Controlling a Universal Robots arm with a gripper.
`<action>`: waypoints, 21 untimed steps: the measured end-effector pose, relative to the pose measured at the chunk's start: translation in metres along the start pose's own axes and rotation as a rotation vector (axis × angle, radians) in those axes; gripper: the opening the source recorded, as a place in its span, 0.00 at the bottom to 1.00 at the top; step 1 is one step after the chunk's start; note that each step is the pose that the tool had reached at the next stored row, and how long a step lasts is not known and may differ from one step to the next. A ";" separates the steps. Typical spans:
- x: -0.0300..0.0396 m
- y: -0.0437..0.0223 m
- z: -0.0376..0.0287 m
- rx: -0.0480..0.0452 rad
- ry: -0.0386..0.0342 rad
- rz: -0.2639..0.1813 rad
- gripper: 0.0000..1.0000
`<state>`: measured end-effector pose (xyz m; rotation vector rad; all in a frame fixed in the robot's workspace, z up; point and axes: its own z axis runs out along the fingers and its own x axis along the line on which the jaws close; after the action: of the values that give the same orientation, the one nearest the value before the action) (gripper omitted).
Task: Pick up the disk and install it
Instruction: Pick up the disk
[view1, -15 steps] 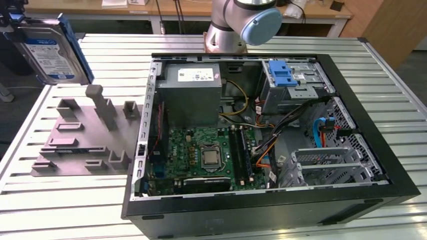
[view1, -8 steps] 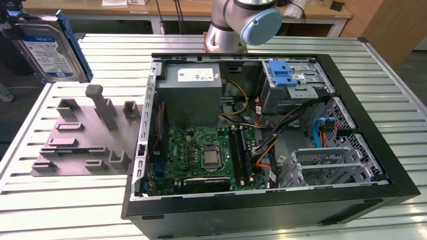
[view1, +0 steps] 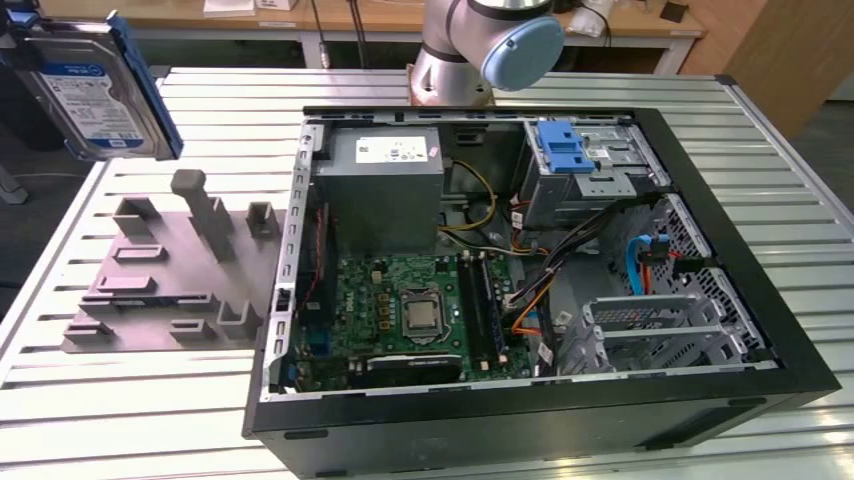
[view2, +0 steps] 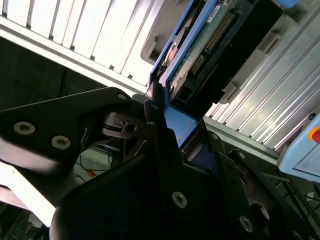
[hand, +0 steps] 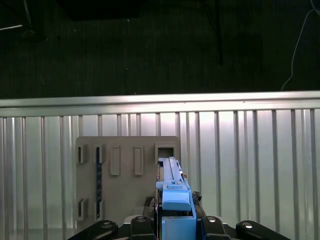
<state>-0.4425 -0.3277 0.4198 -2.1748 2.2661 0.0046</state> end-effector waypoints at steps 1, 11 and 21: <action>0.0000 0.0000 -0.0011 -0.0001 0.0001 0.000 0.37; -0.0002 0.0001 -0.0125 0.0000 -0.0004 0.000 0.37; -0.0002 0.0000 -0.0125 -0.0003 -0.0056 0.000 0.37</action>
<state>-0.4424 -0.3275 0.4323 -2.1721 2.2633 0.0111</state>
